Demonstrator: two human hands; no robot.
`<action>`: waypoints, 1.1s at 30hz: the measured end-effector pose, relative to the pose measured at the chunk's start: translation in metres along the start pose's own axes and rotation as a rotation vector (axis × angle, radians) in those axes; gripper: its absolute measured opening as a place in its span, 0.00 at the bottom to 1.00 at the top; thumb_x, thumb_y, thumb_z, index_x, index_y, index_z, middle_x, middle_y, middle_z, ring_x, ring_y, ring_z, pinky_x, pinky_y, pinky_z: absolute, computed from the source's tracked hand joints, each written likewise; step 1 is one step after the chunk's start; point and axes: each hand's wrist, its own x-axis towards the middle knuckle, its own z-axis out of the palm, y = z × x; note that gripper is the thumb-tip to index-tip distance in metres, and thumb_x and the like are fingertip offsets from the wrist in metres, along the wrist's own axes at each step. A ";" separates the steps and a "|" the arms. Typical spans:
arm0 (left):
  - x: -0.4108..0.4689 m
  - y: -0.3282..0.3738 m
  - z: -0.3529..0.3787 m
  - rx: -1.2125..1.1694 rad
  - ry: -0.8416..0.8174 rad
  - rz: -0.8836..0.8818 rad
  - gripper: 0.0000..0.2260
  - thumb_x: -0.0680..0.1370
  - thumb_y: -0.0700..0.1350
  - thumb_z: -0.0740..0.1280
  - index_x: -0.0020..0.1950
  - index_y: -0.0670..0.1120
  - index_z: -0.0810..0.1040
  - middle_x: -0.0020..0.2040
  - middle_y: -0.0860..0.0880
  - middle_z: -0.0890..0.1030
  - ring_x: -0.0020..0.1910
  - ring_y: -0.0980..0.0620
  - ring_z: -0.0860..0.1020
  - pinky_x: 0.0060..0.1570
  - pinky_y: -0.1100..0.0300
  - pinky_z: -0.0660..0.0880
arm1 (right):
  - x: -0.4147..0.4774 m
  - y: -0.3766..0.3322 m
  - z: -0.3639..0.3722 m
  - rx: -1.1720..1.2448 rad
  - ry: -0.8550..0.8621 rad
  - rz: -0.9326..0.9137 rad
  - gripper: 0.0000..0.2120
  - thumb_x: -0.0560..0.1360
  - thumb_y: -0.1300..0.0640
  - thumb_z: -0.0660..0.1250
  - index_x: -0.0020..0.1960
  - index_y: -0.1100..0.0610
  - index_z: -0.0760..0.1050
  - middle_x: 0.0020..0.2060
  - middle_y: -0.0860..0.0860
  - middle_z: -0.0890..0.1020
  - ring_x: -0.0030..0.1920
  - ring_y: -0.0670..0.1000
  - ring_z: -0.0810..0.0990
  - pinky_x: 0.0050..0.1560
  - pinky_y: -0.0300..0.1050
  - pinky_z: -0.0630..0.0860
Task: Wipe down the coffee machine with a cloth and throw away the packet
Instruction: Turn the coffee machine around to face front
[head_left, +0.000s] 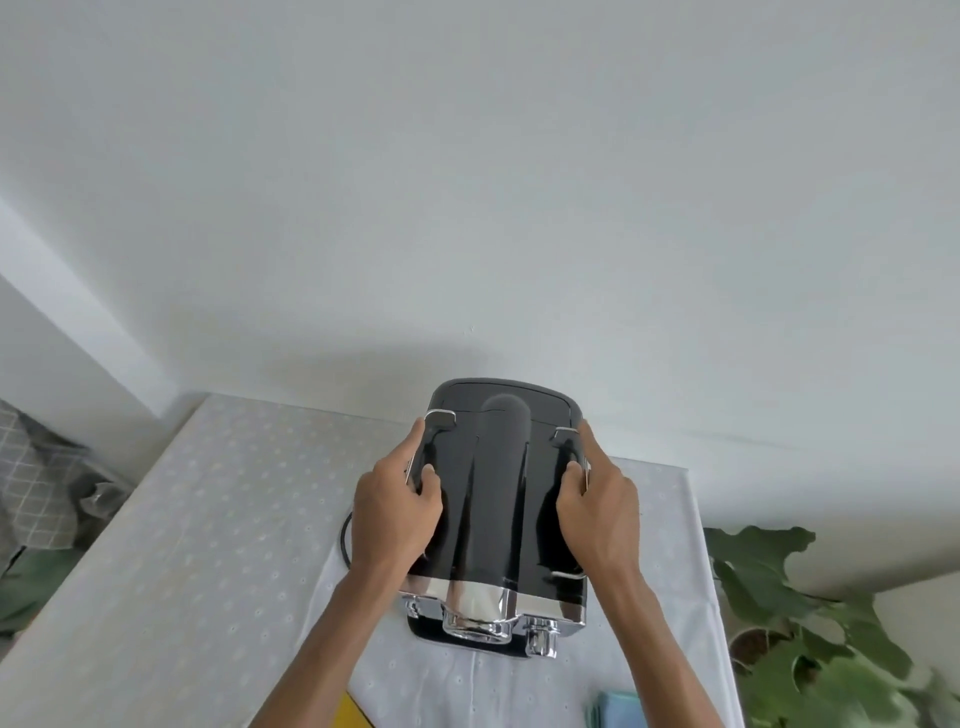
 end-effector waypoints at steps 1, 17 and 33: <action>-0.001 0.001 0.000 0.003 -0.004 0.010 0.25 0.78 0.41 0.64 0.74 0.58 0.69 0.23 0.51 0.65 0.21 0.53 0.61 0.24 0.68 0.65 | -0.001 -0.001 0.000 -0.011 0.006 0.000 0.28 0.81 0.63 0.57 0.79 0.46 0.63 0.22 0.48 0.64 0.24 0.49 0.62 0.26 0.47 0.66; -0.011 -0.032 -0.052 0.089 -0.287 0.227 0.24 0.82 0.56 0.58 0.78 0.53 0.61 0.40 0.51 0.81 0.39 0.54 0.79 0.41 0.60 0.74 | -0.059 -0.016 -0.007 -0.368 0.137 -0.047 0.26 0.82 0.52 0.60 0.79 0.52 0.60 0.48 0.57 0.77 0.41 0.56 0.73 0.45 0.51 0.73; -0.182 -0.221 -0.081 0.393 -0.311 0.008 0.27 0.83 0.58 0.49 0.81 0.53 0.49 0.59 0.45 0.73 0.51 0.44 0.79 0.43 0.54 0.74 | -0.254 0.013 0.072 -0.049 0.133 -0.525 0.27 0.80 0.61 0.64 0.78 0.58 0.65 0.76 0.61 0.63 0.77 0.61 0.63 0.74 0.60 0.65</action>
